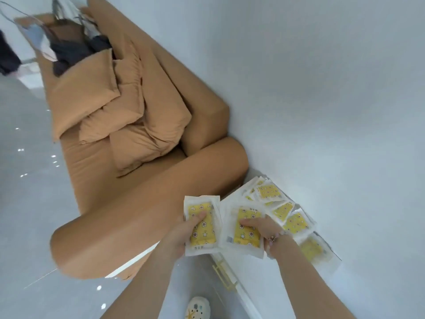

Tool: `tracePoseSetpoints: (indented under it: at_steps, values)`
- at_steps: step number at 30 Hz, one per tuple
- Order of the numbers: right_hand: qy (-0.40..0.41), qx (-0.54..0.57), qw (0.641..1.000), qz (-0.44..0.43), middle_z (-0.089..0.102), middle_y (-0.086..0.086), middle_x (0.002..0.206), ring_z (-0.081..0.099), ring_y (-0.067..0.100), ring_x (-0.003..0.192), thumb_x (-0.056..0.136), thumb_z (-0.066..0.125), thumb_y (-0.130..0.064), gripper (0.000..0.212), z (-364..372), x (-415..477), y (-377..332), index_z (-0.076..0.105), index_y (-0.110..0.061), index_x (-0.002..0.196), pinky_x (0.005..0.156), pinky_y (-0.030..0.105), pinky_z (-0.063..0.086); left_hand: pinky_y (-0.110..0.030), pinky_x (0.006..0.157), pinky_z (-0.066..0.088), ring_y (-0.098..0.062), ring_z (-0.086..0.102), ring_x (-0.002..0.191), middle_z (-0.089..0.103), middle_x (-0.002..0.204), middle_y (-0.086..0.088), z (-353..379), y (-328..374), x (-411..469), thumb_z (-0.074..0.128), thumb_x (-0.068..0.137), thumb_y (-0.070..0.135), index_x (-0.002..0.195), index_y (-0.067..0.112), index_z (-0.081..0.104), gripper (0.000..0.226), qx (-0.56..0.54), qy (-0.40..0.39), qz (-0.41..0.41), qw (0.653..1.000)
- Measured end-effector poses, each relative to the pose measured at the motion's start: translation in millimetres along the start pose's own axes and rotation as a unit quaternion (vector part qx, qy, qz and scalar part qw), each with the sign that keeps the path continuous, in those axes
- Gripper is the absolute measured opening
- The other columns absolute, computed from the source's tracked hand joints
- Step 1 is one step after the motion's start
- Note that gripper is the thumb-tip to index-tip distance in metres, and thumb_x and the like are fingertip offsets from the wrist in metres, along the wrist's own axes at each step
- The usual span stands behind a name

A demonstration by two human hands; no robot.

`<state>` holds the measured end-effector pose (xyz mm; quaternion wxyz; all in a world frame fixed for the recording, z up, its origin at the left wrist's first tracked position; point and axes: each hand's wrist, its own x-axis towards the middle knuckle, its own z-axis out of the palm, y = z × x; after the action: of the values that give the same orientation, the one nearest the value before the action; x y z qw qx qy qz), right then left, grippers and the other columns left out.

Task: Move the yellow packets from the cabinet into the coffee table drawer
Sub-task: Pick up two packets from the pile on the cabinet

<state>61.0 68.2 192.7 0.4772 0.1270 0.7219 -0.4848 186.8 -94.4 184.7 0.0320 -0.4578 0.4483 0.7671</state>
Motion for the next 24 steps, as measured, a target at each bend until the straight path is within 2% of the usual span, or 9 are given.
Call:
tracePoseSetpoints:
  at_steps: [2,8,11,12,14,15,18,22,24]
  values:
    - [-0.047,-0.025,0.999,0.003,0.074,0.012,0.085,0.072,0.027,0.071,0.078,0.074,-0.011,0.030,41.3,-9.9,-10.6,0.066,-0.001,0.105,0.076,0.042,0.058,-0.034,0.061,0.057,-0.023,0.072,0.079,0.074,0.093,-0.009,-37.7,7.2,-22.6,0.067,0.086,0.024,0.108,0.009,0.065,0.026,-0.007,0.037,0.026,0.999]
    - [-0.184,-0.230,0.955,-0.039,0.068,0.004,0.082,0.064,0.014,0.060,0.089,0.064,-0.019,0.009,173.2,-46.1,-33.8,0.065,-0.012,0.083,0.048,0.019,0.048,-0.040,0.073,0.057,-0.031,0.070,0.088,0.073,0.098,-0.013,-144.8,7.6,-94.0,0.072,0.082,0.026,0.110,0.005,0.065,0.036,-0.073,0.159,0.057,0.983]
    - [-0.241,-0.338,0.909,-0.047,0.061,0.004,0.090,0.057,0.019,0.083,0.095,0.054,-0.025,0.024,236.2,-72.8,-34.1,0.056,-0.016,0.073,0.075,0.024,0.048,-0.034,0.065,0.058,-0.026,0.071,0.079,0.074,0.089,-0.010,-192.0,-3.2,-131.3,0.072,0.082,0.024,0.100,0.008,0.067,0.024,-0.116,0.216,0.073,0.967]
    - [-0.254,-0.352,0.899,-0.053,0.061,0.006,0.094,0.054,0.019,0.090,0.096,0.053,-0.023,0.023,254.5,-81.1,-34.0,0.059,-0.012,0.076,0.074,0.022,0.046,-0.032,0.061,0.057,-0.025,0.071,0.076,0.074,0.087,-0.009,-207.1,-6.5,-142.8,0.072,0.083,0.023,0.097,0.009,0.068,0.021,-0.130,0.235,0.080,0.960]
    - [-0.272,-0.374,0.884,-0.072,0.060,0.015,0.117,0.054,0.021,0.104,0.097,0.052,-0.021,0.025,289.8,-97.2,-30.2,0.064,-0.001,0.103,0.063,0.017,0.041,-0.031,0.062,0.057,-0.024,0.071,0.077,0.074,0.088,-0.009,-237.9,-13.6,-164.0,0.072,0.082,0.024,0.096,0.009,0.068,0.021,-0.159,0.271,0.090,0.945]
    - [-0.281,-0.379,0.877,-0.084,0.055,0.017,0.128,0.053,0.024,0.115,0.097,0.052,-0.021,0.032,308.5,-102.3,-25.0,0.060,0.002,0.116,0.068,0.020,0.043,-0.032,0.063,0.057,-0.025,0.071,0.078,0.074,0.088,-0.009,-253.1,-19.0,-174.9,0.073,0.081,0.025,0.096,0.009,0.068,0.022,-0.172,0.287,0.091,0.938]
    - [-0.301,-0.421,0.850,-0.097,0.049,0.012,0.136,0.043,0.027,0.130,0.095,0.055,-0.027,0.036,372.8,-114.2,-3.6,0.054,-0.006,0.125,0.104,0.030,0.035,-0.030,0.061,0.056,-0.023,0.071,0.073,0.074,0.083,-0.008,-300.7,-36.6,-202.7,0.073,0.081,0.027,0.092,0.009,0.068,0.021,-0.205,0.327,0.087,0.919]
    - [-0.353,-0.447,0.818,-0.077,0.061,0.010,0.098,0.057,0.025,0.090,0.093,0.059,-0.019,0.014,460.7,-134.7,18.7,0.064,-0.007,0.090,0.105,0.037,0.038,-0.029,0.060,0.055,-0.023,0.069,0.072,0.072,0.082,-0.008,-367.8,-47.9,-232.4,0.073,0.081,0.028,0.091,0.009,0.067,0.022,-0.236,0.364,0.089,0.897]
    - [-0.356,-0.453,0.813,-0.088,0.065,0.010,0.090,0.061,0.024,0.083,0.081,0.073,-0.026,0.020,501.0,-142.0,31.6,0.065,-0.008,0.080,0.102,0.039,0.044,-0.028,0.059,0.055,-0.022,0.068,0.071,0.072,0.083,-0.008,-404.0,-53.3,-246.5,0.073,0.081,0.029,0.091,0.009,0.067,0.023,-0.243,0.381,0.088,0.888]
